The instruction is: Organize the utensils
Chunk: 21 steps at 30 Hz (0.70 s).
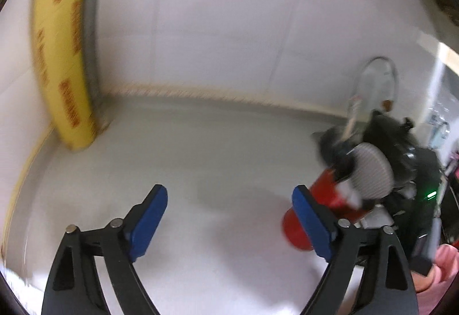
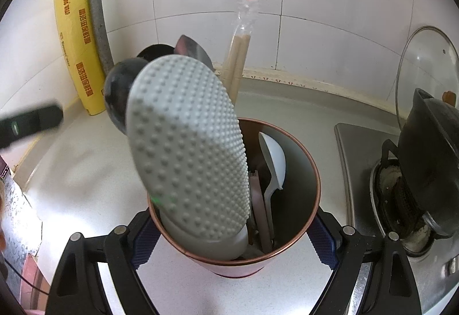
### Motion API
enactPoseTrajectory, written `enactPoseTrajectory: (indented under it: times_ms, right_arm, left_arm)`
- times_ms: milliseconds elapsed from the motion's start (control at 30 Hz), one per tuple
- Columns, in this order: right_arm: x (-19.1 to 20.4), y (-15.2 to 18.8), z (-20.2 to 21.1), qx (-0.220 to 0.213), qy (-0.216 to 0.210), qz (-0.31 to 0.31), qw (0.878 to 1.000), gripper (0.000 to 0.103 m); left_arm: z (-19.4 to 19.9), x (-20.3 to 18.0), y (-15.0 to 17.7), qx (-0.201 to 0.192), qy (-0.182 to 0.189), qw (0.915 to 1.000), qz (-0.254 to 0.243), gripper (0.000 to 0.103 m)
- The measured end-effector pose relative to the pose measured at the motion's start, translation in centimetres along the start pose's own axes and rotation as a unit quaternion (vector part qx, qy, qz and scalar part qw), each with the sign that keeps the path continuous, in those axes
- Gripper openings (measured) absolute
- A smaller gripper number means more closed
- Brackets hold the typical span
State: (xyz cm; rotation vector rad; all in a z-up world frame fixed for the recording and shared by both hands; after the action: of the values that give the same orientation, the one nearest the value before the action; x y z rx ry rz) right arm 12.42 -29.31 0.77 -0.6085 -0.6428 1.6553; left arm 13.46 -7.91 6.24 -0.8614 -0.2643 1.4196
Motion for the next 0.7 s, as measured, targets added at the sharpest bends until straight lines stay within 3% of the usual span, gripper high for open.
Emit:
enactPoseTrajectory:
  times_ms: [100,167,400,700]
  right_arm:
    - [-0.2,0.0,0.0,0.001,-0.011,-0.006,1.0,0.094]
    - [-0.4,0.3,0.0,0.004,-0.019,-0.011,1.0,0.103]
    - [0.2,1.6,0.9,0.01,-0.025,-0.003,1.0,0.103]
    - [1.1,4.5,2.7,0.021,-0.032,0.001,0.999,0.103]
  left_arm:
    - [-0.5,1.1,1.3,0.015,-0.02,0.9993,0.029,0.096]
    - [-0.5,1.6,2.0,0.018,-0.032,0.9985,0.041,0.098]
    - [-0.5,1.4,3.8,0.024,-0.068,0.995,0.07,0.098]
    - [0.7,1.1,7.3,0.036,-0.108,0.9911,0.07,0.098]
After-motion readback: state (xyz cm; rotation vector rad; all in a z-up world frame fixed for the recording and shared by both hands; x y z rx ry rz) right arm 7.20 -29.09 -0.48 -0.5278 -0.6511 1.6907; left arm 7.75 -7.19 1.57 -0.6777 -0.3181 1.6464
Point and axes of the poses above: each gripper's, at about its wrist camera, not at the fingertips, and z roughly against the way its jaws point, x to its left, y to its underside, the point moved 1 cm from there along -z, roughly the way its jaws point, and after that the axes turned 8 degrees about z, right-handed, at the moved point
